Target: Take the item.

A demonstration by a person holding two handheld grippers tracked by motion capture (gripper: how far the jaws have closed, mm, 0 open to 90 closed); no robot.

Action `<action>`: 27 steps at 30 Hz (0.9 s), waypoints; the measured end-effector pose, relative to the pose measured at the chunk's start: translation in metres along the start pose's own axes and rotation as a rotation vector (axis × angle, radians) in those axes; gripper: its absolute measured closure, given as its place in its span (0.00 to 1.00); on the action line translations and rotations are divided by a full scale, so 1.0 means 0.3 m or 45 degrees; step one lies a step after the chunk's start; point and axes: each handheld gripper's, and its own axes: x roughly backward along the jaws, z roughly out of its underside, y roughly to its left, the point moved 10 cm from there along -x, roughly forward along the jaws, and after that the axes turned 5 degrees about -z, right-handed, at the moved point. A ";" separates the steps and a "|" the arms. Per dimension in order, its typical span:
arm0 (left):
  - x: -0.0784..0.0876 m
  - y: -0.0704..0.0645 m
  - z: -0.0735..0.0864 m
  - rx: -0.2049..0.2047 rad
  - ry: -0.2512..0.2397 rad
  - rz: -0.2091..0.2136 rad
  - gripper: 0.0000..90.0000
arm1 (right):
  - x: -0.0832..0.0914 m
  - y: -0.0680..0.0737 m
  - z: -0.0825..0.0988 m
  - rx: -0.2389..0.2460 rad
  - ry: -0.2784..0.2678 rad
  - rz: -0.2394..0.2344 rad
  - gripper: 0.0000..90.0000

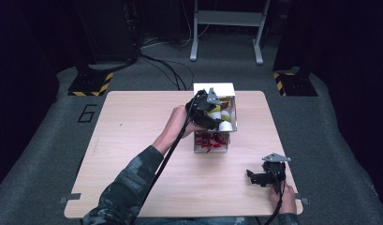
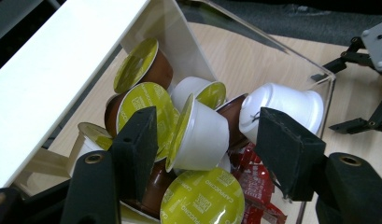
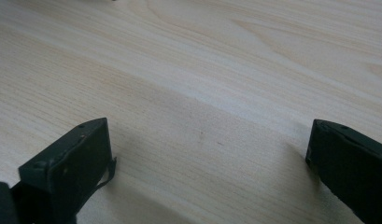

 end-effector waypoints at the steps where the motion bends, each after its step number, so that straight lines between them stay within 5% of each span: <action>1: -0.002 -0.001 -0.001 -0.008 0.004 0.005 0.43 | 0.000 0.000 0.000 0.001 0.001 0.000 0.00; 27: -0.074 -0.014 0.022 -0.064 0.160 -0.049 0.62 | 0.000 0.000 0.000 0.000 0.000 0.000 0.00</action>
